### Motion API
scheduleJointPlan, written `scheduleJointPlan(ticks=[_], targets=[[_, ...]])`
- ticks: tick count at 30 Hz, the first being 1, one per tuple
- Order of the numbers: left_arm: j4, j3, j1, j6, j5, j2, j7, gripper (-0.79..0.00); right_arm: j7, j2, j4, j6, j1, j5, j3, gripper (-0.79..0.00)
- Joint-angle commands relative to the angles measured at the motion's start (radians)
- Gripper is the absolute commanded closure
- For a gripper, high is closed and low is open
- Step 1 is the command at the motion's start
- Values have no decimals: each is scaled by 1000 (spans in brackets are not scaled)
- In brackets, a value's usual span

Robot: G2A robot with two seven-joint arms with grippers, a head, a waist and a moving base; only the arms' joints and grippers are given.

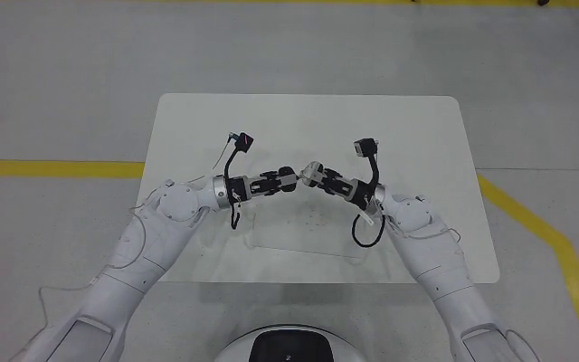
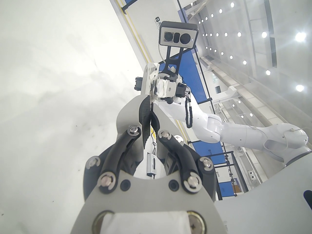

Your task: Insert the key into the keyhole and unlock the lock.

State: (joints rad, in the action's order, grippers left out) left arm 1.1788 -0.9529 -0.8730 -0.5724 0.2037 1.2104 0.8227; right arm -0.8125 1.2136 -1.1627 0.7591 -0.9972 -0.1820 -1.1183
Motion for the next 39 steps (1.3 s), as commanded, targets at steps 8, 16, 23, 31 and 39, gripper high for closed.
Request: scheduleJointPlan(ticks=[8,16,23,31,39], targets=[[21,-41,-15,-20,-34,-13,10,0,-121,-20,-48,-26,-11,55,-3,0],[55,-51,-33,-25,-64,-20,32,0,-154,-28,-40,-49,-8,-10,-8,-200],[75,-58,-43,-36,-66,-26,68,0,-173,-31,-30,-58,1,-32,-3,-243],[77,-38,-37,-23,-91,-25,81,0,-183,-31,-32,-66,10,-31,21,-188],[69,-41,-34,-25,-93,-25,64,0,-196,-31,-28,-70,19,-41,38,0]])
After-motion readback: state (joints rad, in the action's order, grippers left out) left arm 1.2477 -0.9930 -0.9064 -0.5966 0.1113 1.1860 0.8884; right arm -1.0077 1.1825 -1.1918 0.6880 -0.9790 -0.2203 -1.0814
